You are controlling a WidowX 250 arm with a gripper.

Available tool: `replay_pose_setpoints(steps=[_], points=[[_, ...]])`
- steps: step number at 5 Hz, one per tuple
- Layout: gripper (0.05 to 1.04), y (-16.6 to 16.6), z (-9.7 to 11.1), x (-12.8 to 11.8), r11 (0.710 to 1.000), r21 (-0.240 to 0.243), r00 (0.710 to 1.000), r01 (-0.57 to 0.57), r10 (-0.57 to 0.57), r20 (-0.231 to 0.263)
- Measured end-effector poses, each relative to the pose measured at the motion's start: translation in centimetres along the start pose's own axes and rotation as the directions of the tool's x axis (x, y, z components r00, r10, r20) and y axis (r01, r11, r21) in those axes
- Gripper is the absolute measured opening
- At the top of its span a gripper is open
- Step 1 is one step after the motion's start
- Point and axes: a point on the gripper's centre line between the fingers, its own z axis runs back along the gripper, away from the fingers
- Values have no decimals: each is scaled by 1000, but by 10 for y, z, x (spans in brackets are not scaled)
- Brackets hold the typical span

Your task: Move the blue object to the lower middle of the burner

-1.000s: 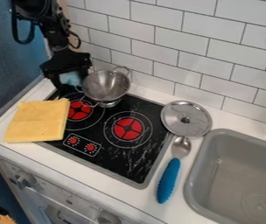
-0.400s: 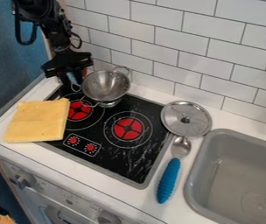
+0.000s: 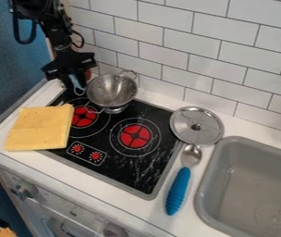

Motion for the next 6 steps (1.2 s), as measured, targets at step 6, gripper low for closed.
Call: replay_pose_setpoints(steps=[6], points=[[317,21,94,-116,978,-1,978,208,-208,-28]])
